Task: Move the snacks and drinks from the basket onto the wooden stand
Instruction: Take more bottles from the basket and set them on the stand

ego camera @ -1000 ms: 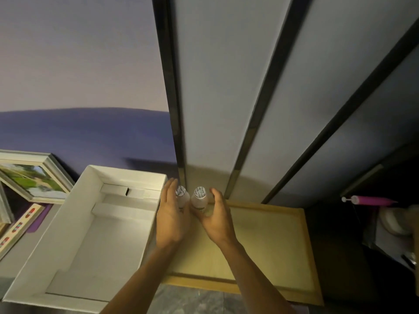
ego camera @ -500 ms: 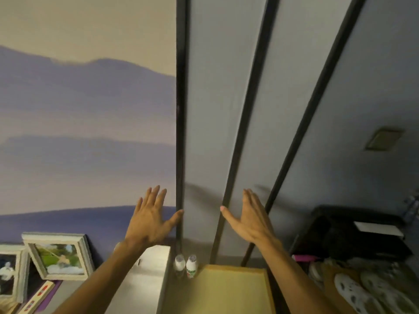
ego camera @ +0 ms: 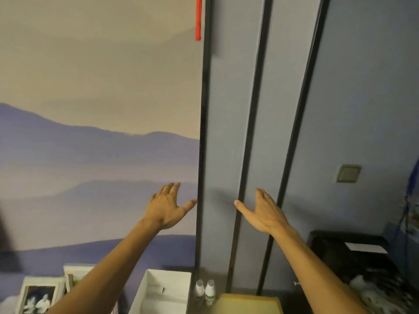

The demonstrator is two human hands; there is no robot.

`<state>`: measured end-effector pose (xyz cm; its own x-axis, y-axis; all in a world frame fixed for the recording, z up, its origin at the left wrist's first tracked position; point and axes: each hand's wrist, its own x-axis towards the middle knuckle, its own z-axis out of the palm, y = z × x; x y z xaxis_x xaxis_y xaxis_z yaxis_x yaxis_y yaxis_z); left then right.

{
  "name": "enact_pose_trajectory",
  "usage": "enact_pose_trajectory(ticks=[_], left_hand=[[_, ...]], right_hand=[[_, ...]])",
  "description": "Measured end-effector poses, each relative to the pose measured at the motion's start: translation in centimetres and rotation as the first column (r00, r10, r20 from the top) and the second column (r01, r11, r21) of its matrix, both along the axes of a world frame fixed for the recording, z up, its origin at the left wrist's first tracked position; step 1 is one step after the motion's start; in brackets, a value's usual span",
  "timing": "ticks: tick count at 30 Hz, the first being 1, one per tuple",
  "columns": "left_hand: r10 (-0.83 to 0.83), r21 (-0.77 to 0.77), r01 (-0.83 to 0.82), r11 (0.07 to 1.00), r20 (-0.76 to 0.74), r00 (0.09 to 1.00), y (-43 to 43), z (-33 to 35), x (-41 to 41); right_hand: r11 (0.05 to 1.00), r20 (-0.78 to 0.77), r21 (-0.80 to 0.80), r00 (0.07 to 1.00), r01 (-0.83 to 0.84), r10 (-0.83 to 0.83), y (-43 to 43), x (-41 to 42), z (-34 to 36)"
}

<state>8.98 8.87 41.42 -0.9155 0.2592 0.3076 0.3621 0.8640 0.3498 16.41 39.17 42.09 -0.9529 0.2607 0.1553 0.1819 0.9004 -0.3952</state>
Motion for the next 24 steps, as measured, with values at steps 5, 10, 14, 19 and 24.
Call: enact_pose_trajectory(ticks=[5,10,14,19,24], left_hand=[[0.11,0.007,-0.109,0.994,-0.039,0.993,-3.4,1.3,4.0],[0.288,0.005,-0.288,0.958,-0.066,0.955,-9.6,2.2,9.3],[0.463,-0.014,-0.466,0.885,-0.084,0.882,-16.9,2.3,14.6],[0.676,-0.019,-0.678,0.735,-0.053,0.735,-26.4,1.7,22.4],[0.813,0.021,-0.813,0.582,-0.011,0.582,-35.8,1.0,30.9]], right_hand=[[0.98,-0.057,0.015,0.979,-0.196,0.197,-3.6,-0.3,1.3],[0.913,-0.073,0.035,0.91,-0.407,0.408,-10.4,-1.6,2.3],[0.815,-0.074,0.049,0.811,-0.578,0.58,-18.6,-1.3,2.4],[0.652,-0.015,0.051,0.652,-0.756,0.758,-30.7,0.5,1.5],[0.481,0.014,0.051,0.482,-0.875,0.876,-43.5,3.8,0.5]])
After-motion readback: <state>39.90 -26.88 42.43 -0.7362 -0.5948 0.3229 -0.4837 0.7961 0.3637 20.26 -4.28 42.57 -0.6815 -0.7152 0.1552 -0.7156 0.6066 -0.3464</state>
